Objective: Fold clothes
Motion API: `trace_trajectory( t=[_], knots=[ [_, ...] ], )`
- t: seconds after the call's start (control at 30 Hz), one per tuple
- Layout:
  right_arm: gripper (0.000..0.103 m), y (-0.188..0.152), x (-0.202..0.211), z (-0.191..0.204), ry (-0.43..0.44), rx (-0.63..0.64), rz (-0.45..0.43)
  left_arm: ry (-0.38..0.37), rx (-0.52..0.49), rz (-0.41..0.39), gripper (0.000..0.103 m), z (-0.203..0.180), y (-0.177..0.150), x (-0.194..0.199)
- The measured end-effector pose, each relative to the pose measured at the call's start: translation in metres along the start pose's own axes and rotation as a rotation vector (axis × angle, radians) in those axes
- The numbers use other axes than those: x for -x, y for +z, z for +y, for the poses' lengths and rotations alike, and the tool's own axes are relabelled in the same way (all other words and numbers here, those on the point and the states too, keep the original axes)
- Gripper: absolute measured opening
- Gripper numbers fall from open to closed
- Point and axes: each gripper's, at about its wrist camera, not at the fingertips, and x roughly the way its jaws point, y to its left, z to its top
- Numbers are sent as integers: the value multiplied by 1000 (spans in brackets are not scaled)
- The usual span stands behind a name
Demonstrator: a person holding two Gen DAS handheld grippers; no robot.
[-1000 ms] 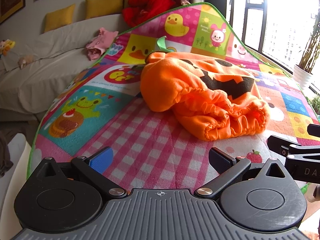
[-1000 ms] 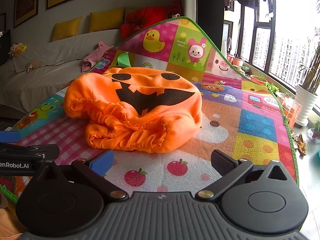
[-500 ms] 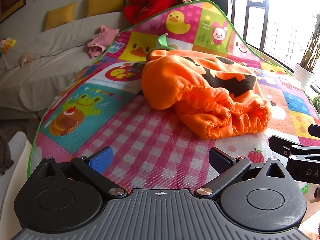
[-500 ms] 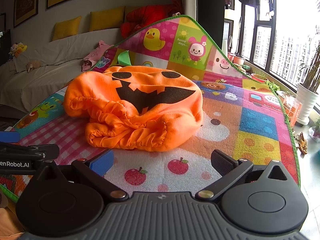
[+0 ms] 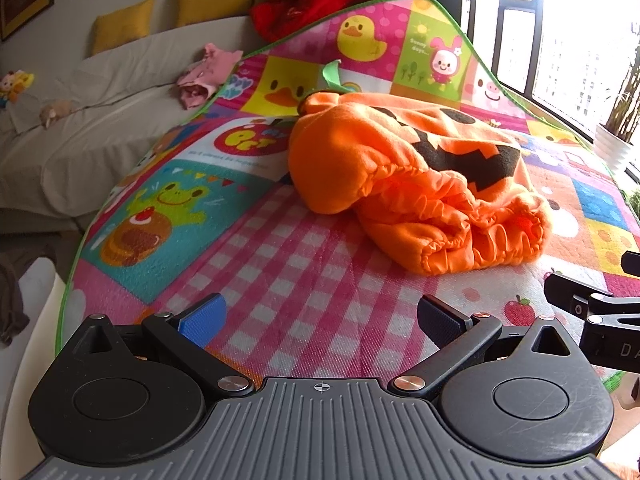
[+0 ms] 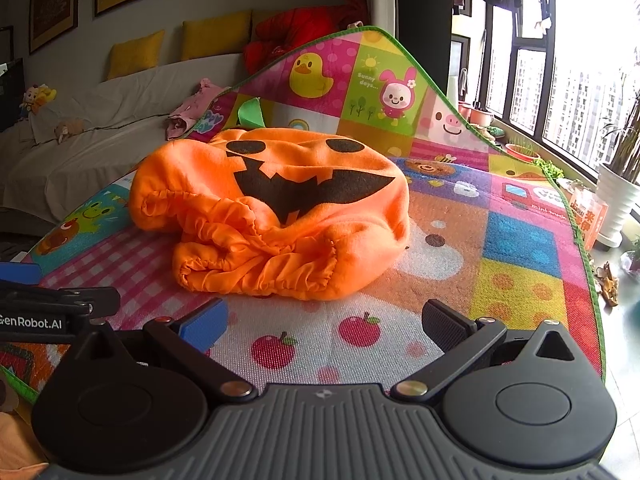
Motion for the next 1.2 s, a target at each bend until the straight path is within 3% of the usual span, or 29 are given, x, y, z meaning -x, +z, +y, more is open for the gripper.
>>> trace_trajectory(
  t=[0.4,0.57,0.67,0.73,0.83,0.9,0.97,1.0,1.03,1.1,1.2],
  knots=[
    [103,0,-4,1,1,17,10,-14,-29,-2,103,2,12,-14],
    [103,14,-19,-7,-75,53,-20,-17,-73,-57,103,6,36,-30],
    [103,30,-45,-12,-86,50,-10,-22,-134,-77,103,2,54,-50],
    [103,39,-69,-10,-80,74,22,-8,-227,-73,103,-6,61,-70],
    [103,44,-104,3,-103,216,89,64,-348,-93,103,-12,72,-97],
    [103,49,-114,7,-223,370,37,143,-328,-161,103,3,89,-102],
    [103,58,-111,1,-441,453,-111,248,-244,-266,103,28,108,-95],
    [103,65,-106,-6,-484,431,-160,258,-190,-314,103,44,114,-87],
    [103,73,-99,-13,-502,389,-198,210,-140,-339,103,56,117,-79],
    [103,83,-84,-25,-385,272,-214,105,-66,-358,103,75,118,-68],
    [103,79,-82,-21,-235,226,-130,46,-103,-297,103,71,103,-68]
  ],
)
